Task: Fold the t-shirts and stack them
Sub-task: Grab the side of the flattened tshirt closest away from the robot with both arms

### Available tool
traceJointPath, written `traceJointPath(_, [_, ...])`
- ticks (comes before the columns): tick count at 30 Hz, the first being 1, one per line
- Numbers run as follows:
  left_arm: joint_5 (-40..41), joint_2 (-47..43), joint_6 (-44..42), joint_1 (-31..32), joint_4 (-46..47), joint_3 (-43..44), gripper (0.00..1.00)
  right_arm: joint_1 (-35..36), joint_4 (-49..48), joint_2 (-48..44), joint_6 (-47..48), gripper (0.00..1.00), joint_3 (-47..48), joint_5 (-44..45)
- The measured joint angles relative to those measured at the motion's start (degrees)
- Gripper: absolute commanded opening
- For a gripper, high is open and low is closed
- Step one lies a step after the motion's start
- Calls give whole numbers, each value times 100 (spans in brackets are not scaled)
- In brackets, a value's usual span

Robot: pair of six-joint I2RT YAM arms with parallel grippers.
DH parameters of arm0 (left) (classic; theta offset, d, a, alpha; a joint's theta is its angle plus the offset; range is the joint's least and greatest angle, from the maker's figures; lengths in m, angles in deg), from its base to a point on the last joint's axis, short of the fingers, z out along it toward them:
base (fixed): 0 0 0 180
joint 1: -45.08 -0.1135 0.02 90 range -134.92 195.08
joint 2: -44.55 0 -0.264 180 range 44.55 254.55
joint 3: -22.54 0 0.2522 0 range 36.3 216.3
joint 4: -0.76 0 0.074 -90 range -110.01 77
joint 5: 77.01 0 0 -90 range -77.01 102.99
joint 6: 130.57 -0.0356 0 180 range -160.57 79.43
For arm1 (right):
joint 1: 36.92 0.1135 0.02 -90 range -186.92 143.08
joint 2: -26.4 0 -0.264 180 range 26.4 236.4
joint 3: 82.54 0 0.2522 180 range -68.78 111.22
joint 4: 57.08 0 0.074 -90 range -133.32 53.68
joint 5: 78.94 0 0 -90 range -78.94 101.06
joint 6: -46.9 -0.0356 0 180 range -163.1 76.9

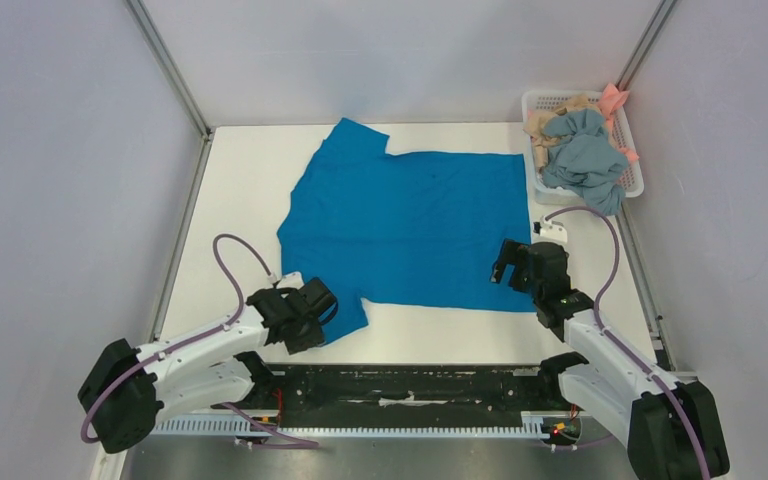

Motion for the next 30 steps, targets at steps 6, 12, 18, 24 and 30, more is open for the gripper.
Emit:
traceJointPath(6, [254, 116, 0, -2, 31, 0, 2, 0, 118, -186, 0, 98, 0, 105])
traceJointPath(12, [321, 144, 0, 0, 46, 0, 2, 0, 417, -319, -24, 98, 0, 170])
traceJointPath(18, [83, -450, -195, 0, 520, -203, 2, 0, 1233, -887, -195, 98, -4, 409])
traceJointPath(24, [-116, -678, -450, 0, 852, -398, 2, -63, 1810, -1552, -560, 84, -337, 881])
traceJointPath(30, [-127, -763, -555, 0, 896, -398, 2, -76, 1860, -1679, -796, 57, -728, 861])
